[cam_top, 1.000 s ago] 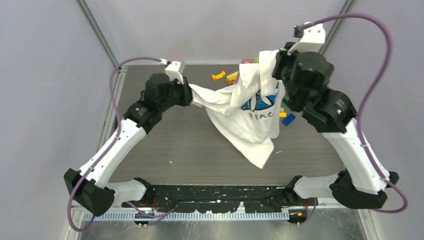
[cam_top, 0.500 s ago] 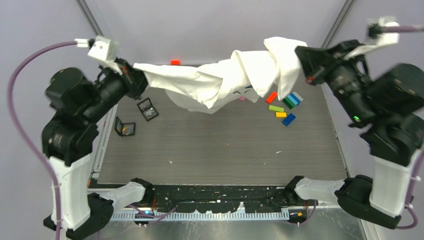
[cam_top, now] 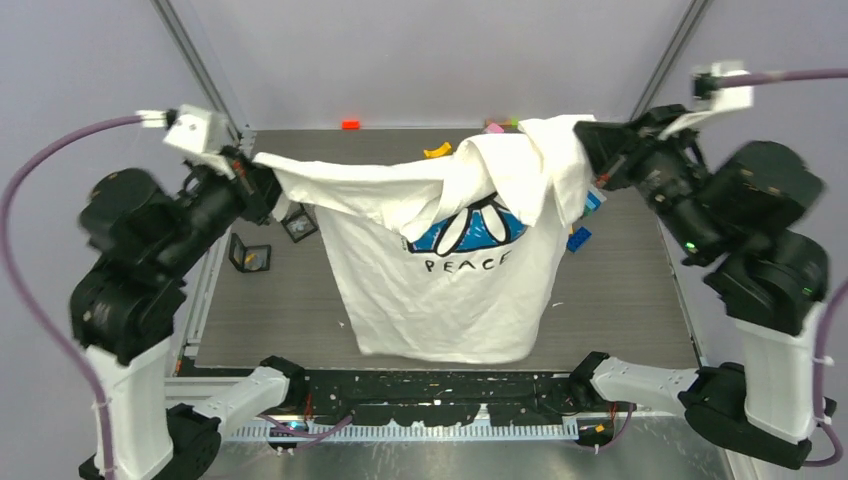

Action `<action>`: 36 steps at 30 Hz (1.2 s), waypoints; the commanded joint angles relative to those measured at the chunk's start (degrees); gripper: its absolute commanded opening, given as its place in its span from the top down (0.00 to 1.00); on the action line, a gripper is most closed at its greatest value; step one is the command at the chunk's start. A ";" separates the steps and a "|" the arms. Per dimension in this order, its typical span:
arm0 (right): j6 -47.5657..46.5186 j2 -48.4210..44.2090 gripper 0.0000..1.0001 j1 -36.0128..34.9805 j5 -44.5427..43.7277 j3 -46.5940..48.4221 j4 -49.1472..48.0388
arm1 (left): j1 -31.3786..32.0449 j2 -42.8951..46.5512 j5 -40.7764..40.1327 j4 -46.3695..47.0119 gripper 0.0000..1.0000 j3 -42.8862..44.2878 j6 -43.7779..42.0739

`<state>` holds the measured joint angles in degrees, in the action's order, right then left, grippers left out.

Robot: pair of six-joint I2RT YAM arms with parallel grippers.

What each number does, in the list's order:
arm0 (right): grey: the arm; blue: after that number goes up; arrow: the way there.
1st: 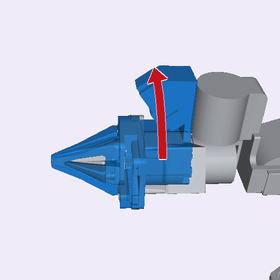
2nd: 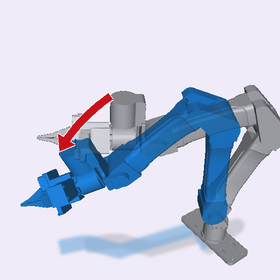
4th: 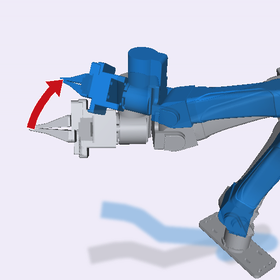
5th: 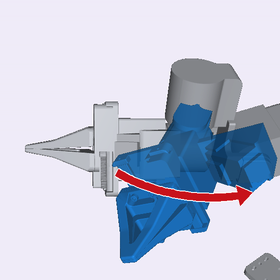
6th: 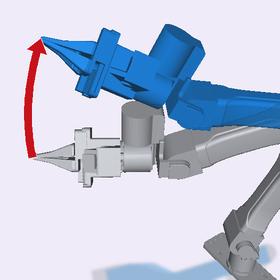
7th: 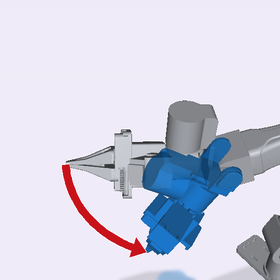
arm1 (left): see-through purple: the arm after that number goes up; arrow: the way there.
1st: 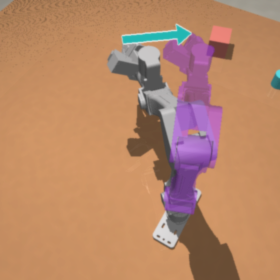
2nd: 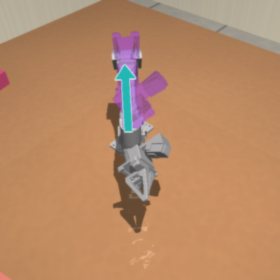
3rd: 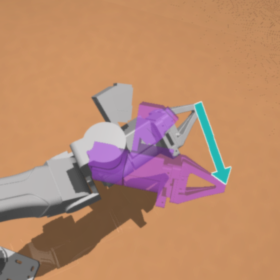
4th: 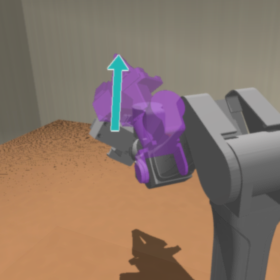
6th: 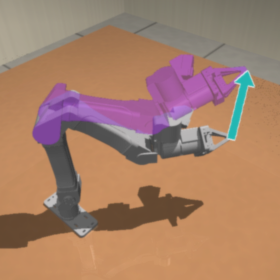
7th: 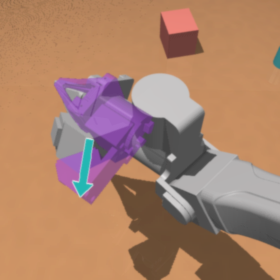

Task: Pin the brooch onto the clothing

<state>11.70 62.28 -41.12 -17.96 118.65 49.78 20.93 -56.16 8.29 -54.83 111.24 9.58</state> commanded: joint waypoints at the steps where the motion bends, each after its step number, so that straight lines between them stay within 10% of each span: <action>1: -1.61 4.13 1.00 0.16 -13.81 -8.23 -11.62 | -0.10 -8.09 -11.01 5.01 1.00 -11.26 -3.20; 5: -5.08 6.66 1.00 0.78 -14.87 -23.80 -31.90 | -4.91 -15.06 -12.34 8.90 1.00 -14.90 -2.71; 10: -0.94 20.04 1.00 6.98 -4.02 -18.30 -38.12 | -14.90 -22.79 -1.89 8.42 1.00 -4.65 1.91; 17: 8.47 43.28 1.00 17.18 20.20 24.69 -30.37 | -19.80 -30.56 7.14 1.03 1.00 24.32 0.68; 21: 16.42 51.55 1.00 24.32 33.50 37.01 -30.89 | -19.80 -25.56 9.96 2.28 1.00 21.67 -0.27; 31: 12.89 27.20 1.00 32.26 46.66 -21.27 -31.35 | -19.79 9.05 30.85 2.81 0.98 -27.06 11.34; 33: 9.63 21.11 0.88 32.31 40.68 -33.08 -28.39 | -19.74 14.95 41.81 6.09 0.68 -37.56 17.28; 35: 6.94 16.28 0.49 32.53 32.45 -42.29 -26.21 | -19.70 19.91 48.10 5.81 0.08 -44.82 19.08; 36: 6.49 15.10 0.31 32.63 29.82 -46.17 -24.73 | -19.50 21.63 48.24 4.09 0.01 -46.88 18.17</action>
<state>23.81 84.55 -9.52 23.24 83.11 19.46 1.39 -40.99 41.01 -51.70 71.85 21.30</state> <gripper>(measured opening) 0.455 0.794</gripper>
